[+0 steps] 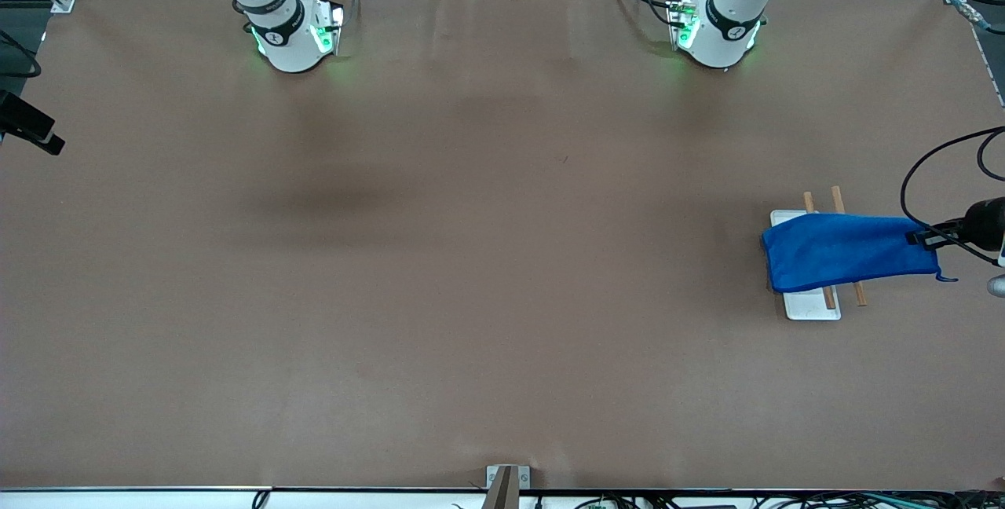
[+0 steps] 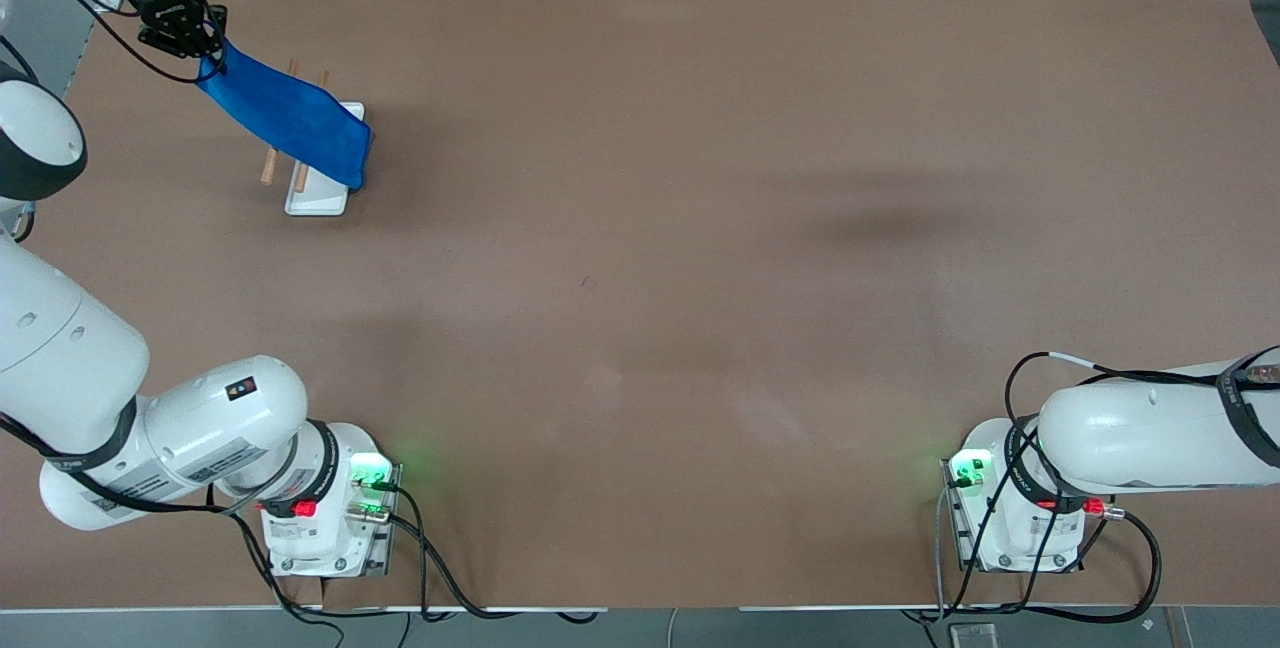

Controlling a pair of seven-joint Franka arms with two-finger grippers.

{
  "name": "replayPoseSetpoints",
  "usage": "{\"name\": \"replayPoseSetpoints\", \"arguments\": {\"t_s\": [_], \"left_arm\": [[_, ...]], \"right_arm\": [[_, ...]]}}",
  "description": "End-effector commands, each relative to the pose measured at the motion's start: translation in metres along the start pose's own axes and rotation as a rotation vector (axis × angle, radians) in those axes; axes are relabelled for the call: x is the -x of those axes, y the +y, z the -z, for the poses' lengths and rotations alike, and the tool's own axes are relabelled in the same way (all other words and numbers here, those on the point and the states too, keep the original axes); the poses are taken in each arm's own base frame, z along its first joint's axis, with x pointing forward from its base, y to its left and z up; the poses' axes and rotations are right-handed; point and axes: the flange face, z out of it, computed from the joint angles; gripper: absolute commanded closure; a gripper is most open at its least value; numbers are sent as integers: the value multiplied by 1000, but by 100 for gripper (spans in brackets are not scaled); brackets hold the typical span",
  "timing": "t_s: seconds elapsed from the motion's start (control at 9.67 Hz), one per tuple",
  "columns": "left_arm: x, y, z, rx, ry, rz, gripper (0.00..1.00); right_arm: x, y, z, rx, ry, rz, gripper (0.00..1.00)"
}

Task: Right arm passes towel to left arm to hang
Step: 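Carry the towel with the left gripper over the wooden dowels, then lower the towel onto the dowels and open the left gripper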

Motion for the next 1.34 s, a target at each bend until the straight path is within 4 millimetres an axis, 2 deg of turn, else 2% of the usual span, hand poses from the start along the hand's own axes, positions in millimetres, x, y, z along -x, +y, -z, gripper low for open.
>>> {"name": "replayPoseSetpoints", "arguments": {"t_s": [0.0, 0.1, 0.31, 0.52, 0.62, 0.72, 0.83, 0.93, 1.24], "left_arm": [[-14, -24, -27, -1, 4, -44, 100], [-16, -27, -31, 3, 6, -59, 100], [-25, -48, -49, 15, 20, -78, 100], [-30, -54, -61, 22, 28, -98, 99], [-30, -60, -65, 26, 23, -89, 91], [-30, -58, -66, 25, 21, -94, 66], [-30, -58, -64, 25, 25, -115, 3], [-30, -56, -59, 23, 32, -163, 0], [-40, -49, -22, 14, 95, -192, 0]], "right_arm": [[0, 7, 1, 12, -7, 1, 0], [-1, 10, 0, 9, -9, -6, 0], [0, 11, 0, 9, -9, -9, 0], [0, 11, 1, 9, -8, -12, 0], [-1, 11, -1, 10, -11, -12, 0], [-1, 12, -1, 8, -11, -14, 0], [0, 11, 0, 8, -9, -14, 0], [0, 11, -1, 8, -11, -14, 0], [0, 11, -1, 6, -13, -12, 0]]}}
